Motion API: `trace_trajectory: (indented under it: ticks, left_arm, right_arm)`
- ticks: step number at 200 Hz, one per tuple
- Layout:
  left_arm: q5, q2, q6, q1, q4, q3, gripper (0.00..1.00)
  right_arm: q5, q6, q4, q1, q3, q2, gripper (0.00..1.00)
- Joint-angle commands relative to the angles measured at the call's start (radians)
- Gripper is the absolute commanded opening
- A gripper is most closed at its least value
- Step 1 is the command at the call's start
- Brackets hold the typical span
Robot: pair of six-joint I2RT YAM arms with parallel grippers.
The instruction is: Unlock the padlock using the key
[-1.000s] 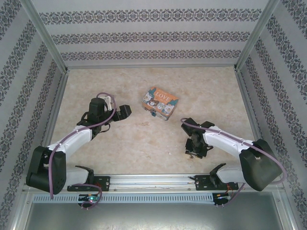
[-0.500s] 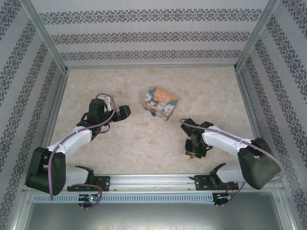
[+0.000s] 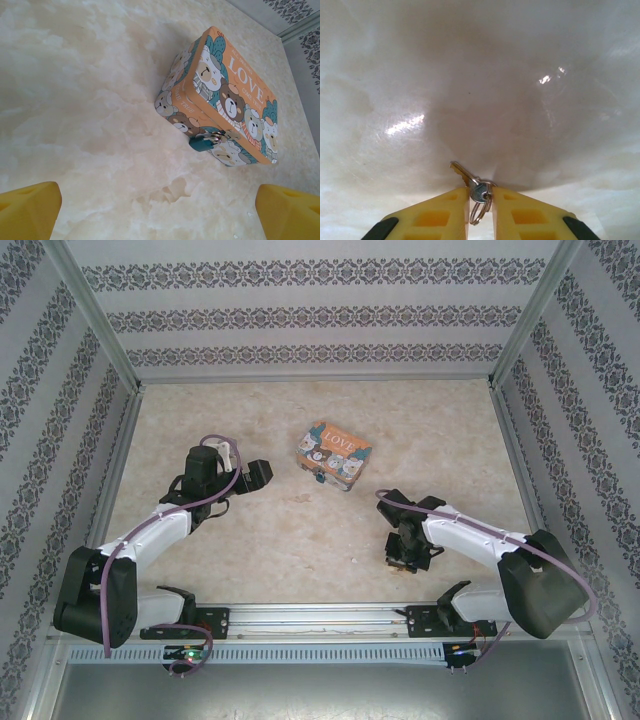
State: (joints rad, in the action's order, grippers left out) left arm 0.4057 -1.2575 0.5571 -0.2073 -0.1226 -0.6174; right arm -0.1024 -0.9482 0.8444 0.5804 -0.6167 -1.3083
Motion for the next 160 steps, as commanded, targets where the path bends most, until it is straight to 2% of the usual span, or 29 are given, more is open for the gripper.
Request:
trace_trajectory:
  ticks: [1, 67, 92, 101, 160]
  left_arm:
    - [-0.008, -0.005, -0.011, 0.003, 0.003, -0.013, 0.99]
    - [-0.021, -0.001, -0.025, 0.006, 0.017, -0.037, 0.99]
    - [-0.021, 0.005, -0.015, 0.006, 0.015, -0.048, 0.99]
    - [-0.018, 0.009, -0.009, 0.009, 0.011, -0.051, 0.99]
    - [0.050, 0.047, 0.059, 0.032, 0.022, -0.111, 0.99]
  right_arm:
    - [-0.005, -0.017, 0.003, 0.012, 0.011, -0.022, 0.18]
    - [-0.017, -0.023, -0.023, 0.016, 0.023, -0.046, 0.11]
    - [-0.018, -0.016, -0.040, 0.020, 0.022, -0.040, 0.00]
    - [-0.012, -0.015, -0.049, 0.022, 0.017, -0.025, 0.00]
    - [-0.068, 0.011, -0.297, 0.025, -0.015, 0.076, 0.00]
